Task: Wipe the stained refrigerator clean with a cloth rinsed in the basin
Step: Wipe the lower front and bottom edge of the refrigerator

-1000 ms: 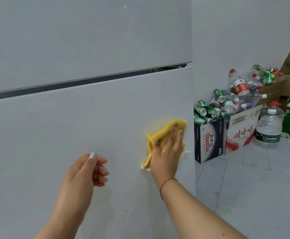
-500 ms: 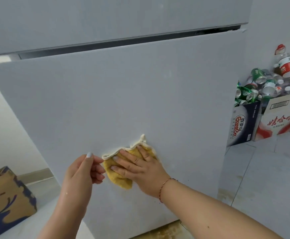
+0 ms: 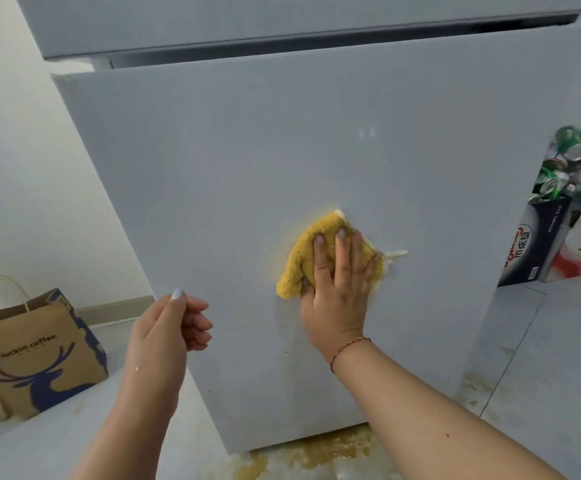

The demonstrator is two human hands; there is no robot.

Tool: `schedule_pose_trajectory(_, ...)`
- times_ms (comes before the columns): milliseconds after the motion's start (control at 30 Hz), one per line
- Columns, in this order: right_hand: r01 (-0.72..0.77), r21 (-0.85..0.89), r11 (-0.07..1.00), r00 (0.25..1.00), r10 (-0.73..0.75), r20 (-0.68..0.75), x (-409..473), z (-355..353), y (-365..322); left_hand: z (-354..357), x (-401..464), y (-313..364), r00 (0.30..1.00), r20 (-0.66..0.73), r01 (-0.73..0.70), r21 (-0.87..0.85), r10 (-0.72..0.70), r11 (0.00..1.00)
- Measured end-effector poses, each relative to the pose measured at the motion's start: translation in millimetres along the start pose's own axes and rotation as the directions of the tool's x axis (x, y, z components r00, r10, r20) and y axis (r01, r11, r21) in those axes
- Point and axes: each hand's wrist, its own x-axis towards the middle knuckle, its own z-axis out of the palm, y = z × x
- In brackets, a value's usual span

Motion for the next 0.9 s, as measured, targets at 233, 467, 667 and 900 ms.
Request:
schedule_pose_trajectory(233, 0.614, 0.082, 0.785, 0.765, -0.618, 0.181, -4.0, 20.7, -67.8, -17.8, 4.9, -7.7, 0.997, -0.076, -0.026, 0.005, 0.026, 1.0)
schedule_pose_trajectory(467, 0.835, -0.013, 0.55, 0.517, -0.778, 0.357, -39.5, 21.0, 6.0, 0.0, 1.9, -14.0, 0.999, -0.04, -0.016, 0.0, 0.016, 1.0)
schedule_pose_trajectory(667, 0.736, -0.188, 0.65, 0.677, -0.702, 0.22, -37.4, -2.8, 95.1, 24.2, 1.0, -25.6, 0.999, 0.042, 0.022, 0.022, -0.023, 1.0)
schedule_pose_trajectory(900, 0.388, -0.3, 0.872, 0.914, -0.32, 0.251, -46.8, -31.5, 166.2, 43.1, -6.4, -32.8, 0.994, 0.101, 0.04, 0.075, -0.048, 0.996)
